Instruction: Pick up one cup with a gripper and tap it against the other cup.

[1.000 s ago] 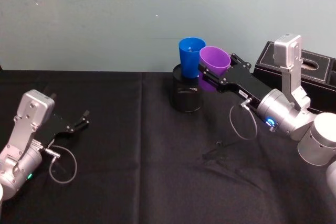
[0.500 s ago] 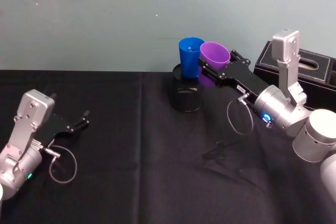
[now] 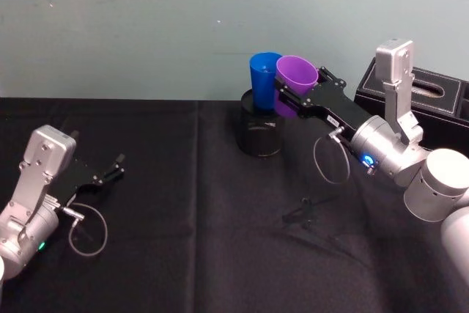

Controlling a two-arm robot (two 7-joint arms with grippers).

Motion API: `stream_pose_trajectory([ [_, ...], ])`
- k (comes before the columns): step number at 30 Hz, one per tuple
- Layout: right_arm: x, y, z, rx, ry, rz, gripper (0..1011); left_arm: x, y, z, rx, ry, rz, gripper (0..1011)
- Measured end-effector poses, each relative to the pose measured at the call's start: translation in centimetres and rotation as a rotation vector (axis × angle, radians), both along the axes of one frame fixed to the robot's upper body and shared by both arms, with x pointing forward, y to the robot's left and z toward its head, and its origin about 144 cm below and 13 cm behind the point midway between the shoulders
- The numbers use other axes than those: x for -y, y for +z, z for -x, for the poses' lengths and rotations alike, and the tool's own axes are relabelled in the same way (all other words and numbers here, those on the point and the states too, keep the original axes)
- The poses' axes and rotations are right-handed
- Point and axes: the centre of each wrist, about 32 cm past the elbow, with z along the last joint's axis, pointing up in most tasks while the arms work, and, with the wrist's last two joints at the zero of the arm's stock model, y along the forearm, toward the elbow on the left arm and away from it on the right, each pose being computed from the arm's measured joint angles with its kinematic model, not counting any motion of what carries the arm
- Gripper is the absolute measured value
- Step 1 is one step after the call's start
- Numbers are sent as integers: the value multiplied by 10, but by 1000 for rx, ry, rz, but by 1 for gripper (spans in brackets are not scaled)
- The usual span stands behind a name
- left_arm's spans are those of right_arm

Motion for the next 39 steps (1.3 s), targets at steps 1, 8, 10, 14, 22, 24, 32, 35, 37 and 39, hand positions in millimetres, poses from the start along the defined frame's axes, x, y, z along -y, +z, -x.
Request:
stream_pose_trajectory([
  [1,0,0,-1,0,1,-1,732,0,0,0,0,0,0,1011],
  [8,-2,-1,-5,4,4,-1,732,0,0,0,0,0,0,1011],
  [10,-2,-1,-6,5,4,-1,731,0,0,0,0,0,0,1011],
  [14,-3,-2,-9,8,4,-2,732,0,0,0,0,0,0,1012],
  [22,-3,-4,-14,12,5,-8,732,0,0,0,0,0,0,1012],
  [24,-2,-5,-15,12,4,-10,732,0,0,0,0,0,0,1012],
  [32,-3,-4,-18,15,11,-16,732,0,0,0,0,0,0,1011],
  [35,-4,-4,-19,15,17,-17,732,0,0,0,0,0,0,1011],
  [37,-4,-4,-20,15,19,-17,732,0,0,0,0,0,0,1011],
  [39,-4,-3,-20,15,21,-17,732,0,0,0,0,0,0,1011],
])
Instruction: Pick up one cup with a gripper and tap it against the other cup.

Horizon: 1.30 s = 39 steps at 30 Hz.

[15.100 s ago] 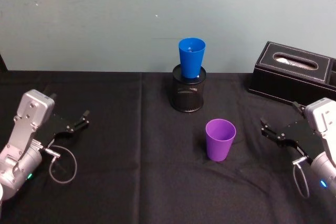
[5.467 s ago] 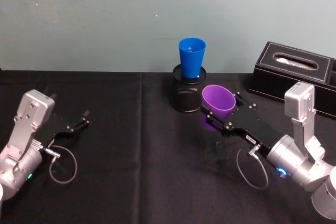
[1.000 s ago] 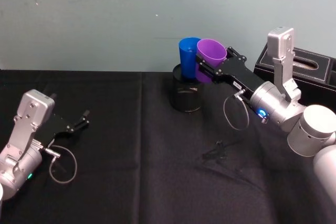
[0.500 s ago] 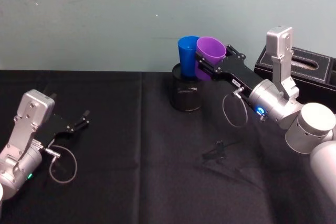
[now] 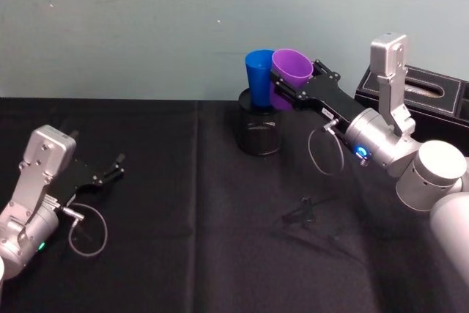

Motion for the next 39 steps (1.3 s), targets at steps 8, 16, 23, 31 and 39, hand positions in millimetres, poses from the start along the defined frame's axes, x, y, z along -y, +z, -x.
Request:
stream_pose_trajectory([
  [8,-1,0,0,1,3,-1,732,0,0,0,0,0,0,1012],
  [16,0,2,0,7,5,4,732,0,0,0,0,0,0,1011],
  [23,2,3,3,3,5,15,732,0,0,0,0,0,0,1011],
  [31,6,2,12,-5,2,25,731,0,0,0,0,0,0,1011],
  [39,10,1,20,-11,-12,32,732,0,0,0,0,0,0,1011],
])
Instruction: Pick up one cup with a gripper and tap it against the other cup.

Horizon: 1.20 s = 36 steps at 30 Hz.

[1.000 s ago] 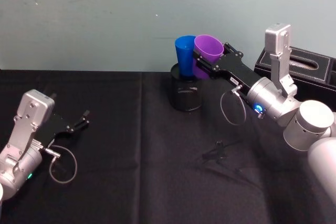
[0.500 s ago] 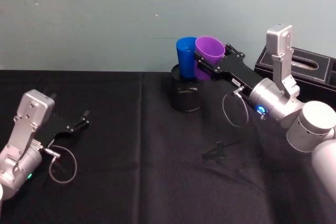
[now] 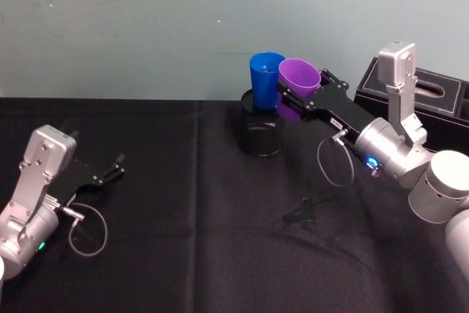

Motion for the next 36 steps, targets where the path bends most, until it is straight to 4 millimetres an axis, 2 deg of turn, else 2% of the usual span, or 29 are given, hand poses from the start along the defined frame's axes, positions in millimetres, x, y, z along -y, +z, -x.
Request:
stream_pose_trajectory([
  [19,10,2,25,-11,-48,24,732,0,0,0,0,0,0,1012],
  [36,10,2,25,-11,-50,23,732,0,0,0,0,0,0,1011],
])
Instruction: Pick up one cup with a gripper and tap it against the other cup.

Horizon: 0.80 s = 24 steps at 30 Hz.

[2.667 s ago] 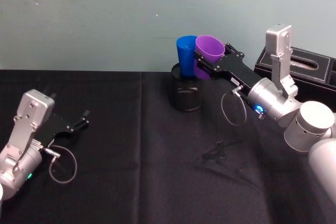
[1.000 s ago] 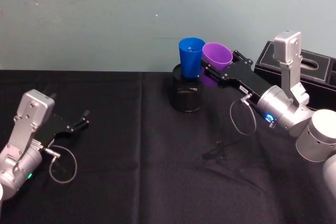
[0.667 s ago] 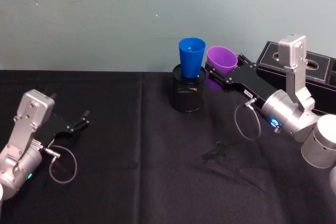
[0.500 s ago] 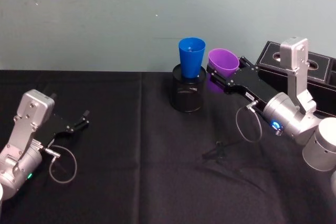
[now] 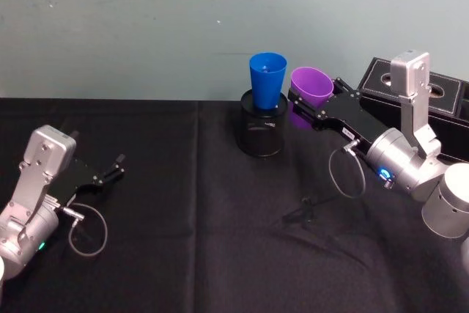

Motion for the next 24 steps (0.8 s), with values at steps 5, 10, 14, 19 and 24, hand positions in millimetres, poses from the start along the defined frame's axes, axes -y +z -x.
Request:
stream_pose_trajectory([
  [5,0,0,0,0,1,0,732,0,0,0,0,0,0,1012],
  [10,0,0,0,0,2,0,732,0,0,0,0,0,0,1011],
  [14,0,0,0,1,2,0,732,0,0,0,0,0,0,1011],
  [19,0,0,-1,1,2,0,731,0,0,0,0,0,0,1012],
  [24,0,0,-1,1,2,0,732,0,0,0,0,0,0,1011],
])
